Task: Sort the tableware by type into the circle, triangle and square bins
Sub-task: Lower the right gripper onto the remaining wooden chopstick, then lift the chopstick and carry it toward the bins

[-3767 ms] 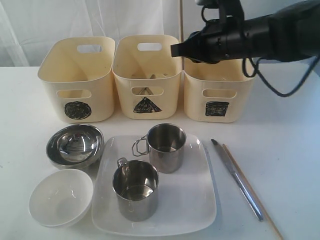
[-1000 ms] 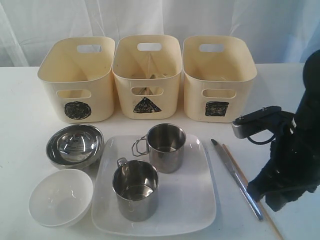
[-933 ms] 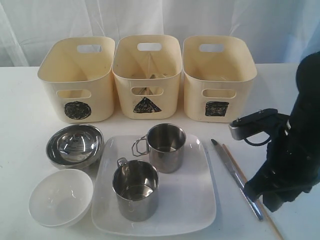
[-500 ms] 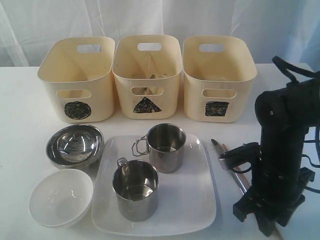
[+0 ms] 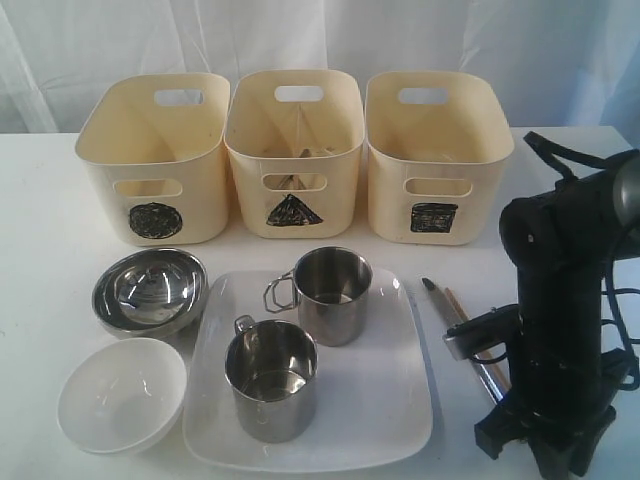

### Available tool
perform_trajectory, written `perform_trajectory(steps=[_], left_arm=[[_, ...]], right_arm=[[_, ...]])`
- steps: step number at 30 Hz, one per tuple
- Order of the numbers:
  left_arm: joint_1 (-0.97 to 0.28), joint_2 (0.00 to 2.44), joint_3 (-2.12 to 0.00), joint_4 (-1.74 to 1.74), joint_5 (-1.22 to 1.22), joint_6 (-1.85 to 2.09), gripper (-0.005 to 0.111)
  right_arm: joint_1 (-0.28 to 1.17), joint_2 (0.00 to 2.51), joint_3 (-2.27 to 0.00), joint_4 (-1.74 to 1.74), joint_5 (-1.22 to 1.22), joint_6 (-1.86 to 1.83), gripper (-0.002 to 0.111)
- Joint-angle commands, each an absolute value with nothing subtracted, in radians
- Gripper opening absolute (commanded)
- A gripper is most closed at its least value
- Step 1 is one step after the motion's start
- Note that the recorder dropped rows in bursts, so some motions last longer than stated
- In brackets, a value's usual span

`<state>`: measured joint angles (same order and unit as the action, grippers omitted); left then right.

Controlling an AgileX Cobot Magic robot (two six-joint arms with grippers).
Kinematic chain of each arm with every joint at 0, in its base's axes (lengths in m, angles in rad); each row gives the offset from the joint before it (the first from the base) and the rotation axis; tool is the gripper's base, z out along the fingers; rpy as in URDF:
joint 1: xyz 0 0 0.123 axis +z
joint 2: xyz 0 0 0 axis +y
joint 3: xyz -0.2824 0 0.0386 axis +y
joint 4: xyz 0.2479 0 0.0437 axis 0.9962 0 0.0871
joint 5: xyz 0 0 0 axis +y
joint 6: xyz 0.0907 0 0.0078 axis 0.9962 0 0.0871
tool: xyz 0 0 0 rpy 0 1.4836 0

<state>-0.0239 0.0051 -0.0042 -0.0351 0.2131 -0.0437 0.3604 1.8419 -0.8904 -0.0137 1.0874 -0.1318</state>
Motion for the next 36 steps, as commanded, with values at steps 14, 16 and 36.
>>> perform_trajectory(steps=[14,16,36], left_arm=[[-0.022,0.000,0.000,-0.036,0.211,-0.047,0.000],[-0.022,0.000,0.000,-0.036,0.211,-0.047,0.000],[-0.022,0.000,0.000,-0.036,0.211,-0.047,0.000]], right_arm=[[0.358,1.857,-0.883,0.000,1.053,-0.126,0.000],[0.358,1.845,-0.883,0.000,1.055,-0.126,0.000],[0.358,1.507,-0.887,0.000,1.027,-0.137,0.000]])
